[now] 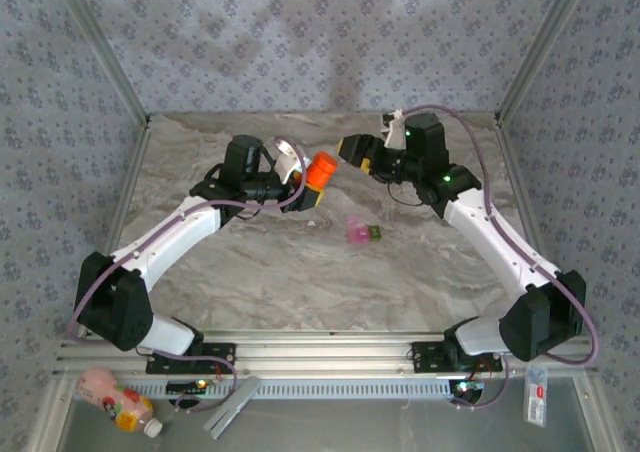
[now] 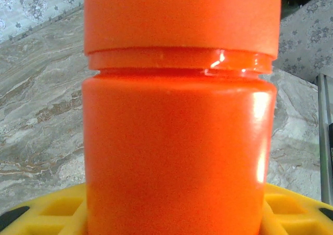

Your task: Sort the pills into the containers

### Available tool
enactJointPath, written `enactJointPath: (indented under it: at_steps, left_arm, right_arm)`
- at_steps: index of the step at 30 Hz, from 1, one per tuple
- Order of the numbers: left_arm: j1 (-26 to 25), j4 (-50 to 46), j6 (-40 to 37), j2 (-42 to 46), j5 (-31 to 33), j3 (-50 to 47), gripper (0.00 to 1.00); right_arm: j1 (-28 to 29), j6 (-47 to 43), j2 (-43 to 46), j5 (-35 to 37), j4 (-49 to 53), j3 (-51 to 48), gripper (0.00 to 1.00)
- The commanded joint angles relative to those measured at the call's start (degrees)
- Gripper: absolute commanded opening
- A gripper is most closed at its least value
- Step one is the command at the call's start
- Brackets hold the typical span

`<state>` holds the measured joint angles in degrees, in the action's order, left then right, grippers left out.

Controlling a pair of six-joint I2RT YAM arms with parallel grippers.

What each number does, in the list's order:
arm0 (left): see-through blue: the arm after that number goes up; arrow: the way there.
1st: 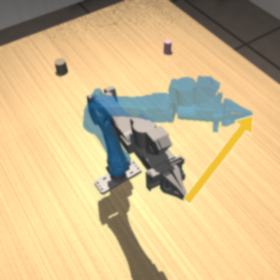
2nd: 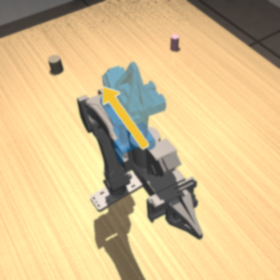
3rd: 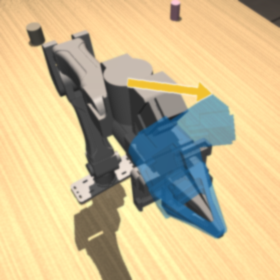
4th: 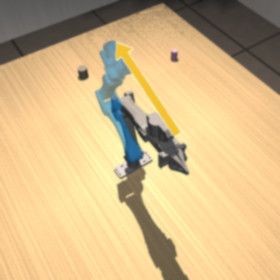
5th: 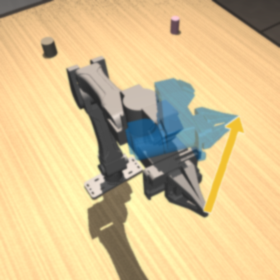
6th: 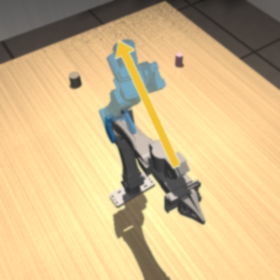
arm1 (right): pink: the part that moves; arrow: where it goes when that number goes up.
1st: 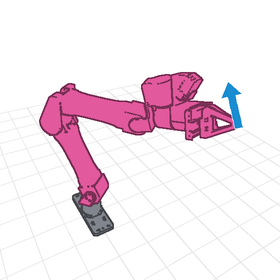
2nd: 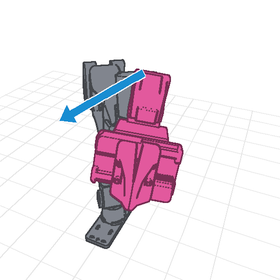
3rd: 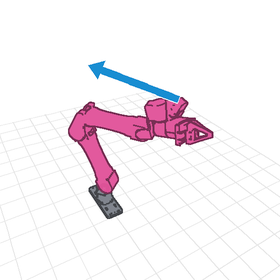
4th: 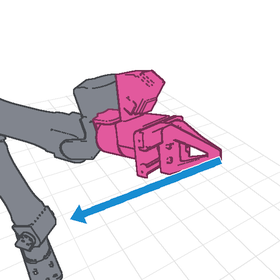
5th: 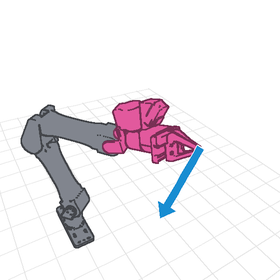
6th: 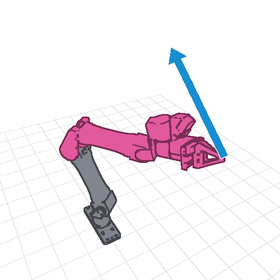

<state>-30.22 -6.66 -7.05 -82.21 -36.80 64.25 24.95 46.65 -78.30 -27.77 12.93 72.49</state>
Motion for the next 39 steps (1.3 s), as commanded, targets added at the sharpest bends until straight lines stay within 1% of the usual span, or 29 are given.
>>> enactJointPath:
  at_steps: [1, 11, 17, 22, 24, 25, 27, 30, 32, 34, 35, 39]
  left_arm:
    - [0.2, 0.9, -0.7, 0.3, -1.2, 2.2, 0.00]
    - [0.2, 0.9, -0.7, 0.3, -1.2, 2.2, 0.00]
    - [0.2, 1.0, -0.6, 0.2, -1.3, 2.2, 0.00]
    - [0.2, 1.2, -0.4, 0.3, -1.4, 2.3, 0.00]
    - [0.2, 1.2, -0.5, 0.3, -1.4, 2.3, 0.00]
    - [0.2, 1.2, -0.4, 0.3, -1.4, 2.3, 0.00]
    - [0.2, 1.2, -0.5, 0.4, -1.5, 2.3, 0.00]
    - [0.2, 1.1, -0.5, 0.5, -1.7, 2.3, 0.00]
    - [0.2, 1.0, -0.4, 0.8, -1.9, 2.3, 0.00]
    - [0.2, 1.0, -0.4, 1.1, -1.7, 2.1, 0.00]
    - [0.2, 1.1, -0.3, 1.3, -1.7, 1.9, 0.00]
    - [0.2, 1.5, 0.1, 1.4, -1.8, 1.5, 0.00]
  right_arm:
    - [2.0, 2.3, -1.2, 4.1, 2.6, 3.3, 0.77]
    - [5.8, 1.6, -4.9, 4.4, 2.5, 6.4, 0.76]
    - [6.7, 1.4, -5.6, 4.0, 2.3, 6.6, 0.71]
    - [6.6, -0.5, -5.7, 3.4, 2.1, 6.5, 0.49]
    - [6.3, -2.9, -5.8, 2.6, 1.5, 6.2, 0.44]
    - [5.8, -5.1, -5.9, 1.2, 0.5, 5.8, 0.43]
    - [4.4, -9.6, -6.3, -3.1, -5.5, 3.8, 0.43]
    - [1.2, -16.7, -7.6, -16.0, -18.8, -1.3, 0.44]
    - [-0.9, -15.1, -8.3, -21.9, -30.3, -6.8, 0.45]
    - [-2.8, -11.3, -9.5, -24.8, -37.9, -9.0, 0.44]
    - [-3.2, -9.5, -10.0, -25.3, -39.9, -9.3, 0.43]
    - [-2.8, -9.4, -10.4, -25.5, -39.8, -8.5, 0.42]
